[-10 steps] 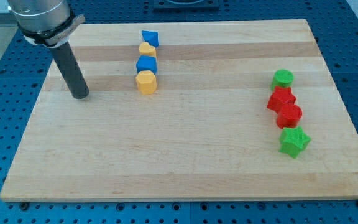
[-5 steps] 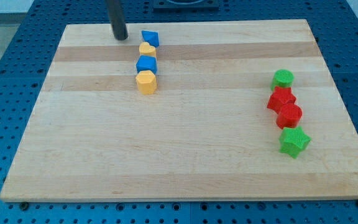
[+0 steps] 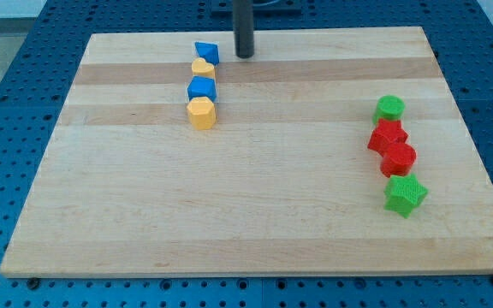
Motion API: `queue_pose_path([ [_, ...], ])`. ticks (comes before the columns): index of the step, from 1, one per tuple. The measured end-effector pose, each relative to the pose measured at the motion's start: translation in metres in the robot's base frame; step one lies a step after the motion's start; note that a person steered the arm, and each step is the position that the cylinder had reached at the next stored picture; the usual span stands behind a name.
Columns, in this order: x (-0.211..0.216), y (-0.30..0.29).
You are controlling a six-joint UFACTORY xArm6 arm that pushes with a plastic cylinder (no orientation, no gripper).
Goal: Slide the blue triangle towards green circle
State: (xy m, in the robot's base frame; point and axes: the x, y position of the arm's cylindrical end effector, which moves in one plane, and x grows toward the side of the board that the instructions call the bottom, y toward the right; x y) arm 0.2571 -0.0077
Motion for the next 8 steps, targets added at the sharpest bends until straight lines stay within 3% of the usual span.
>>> queue_pose_path([
  [1,-0.005,0.008],
  [2,-0.044,-0.007],
  [5,-0.031,-0.117],
  [6,-0.024,-0.119],
  [8,0.021,-0.055],
])
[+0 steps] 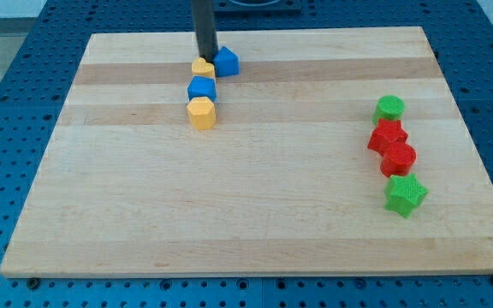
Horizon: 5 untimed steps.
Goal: Slide the blue triangle towards green circle
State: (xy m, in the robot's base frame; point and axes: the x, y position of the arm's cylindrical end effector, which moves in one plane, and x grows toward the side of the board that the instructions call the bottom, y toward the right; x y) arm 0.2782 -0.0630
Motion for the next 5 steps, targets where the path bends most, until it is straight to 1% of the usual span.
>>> queue_pose_path([
  [1,0.025,0.045],
  [2,0.051,0.068],
  [3,0.084,0.067],
  [4,0.098,0.063],
  [5,0.069,0.044],
])
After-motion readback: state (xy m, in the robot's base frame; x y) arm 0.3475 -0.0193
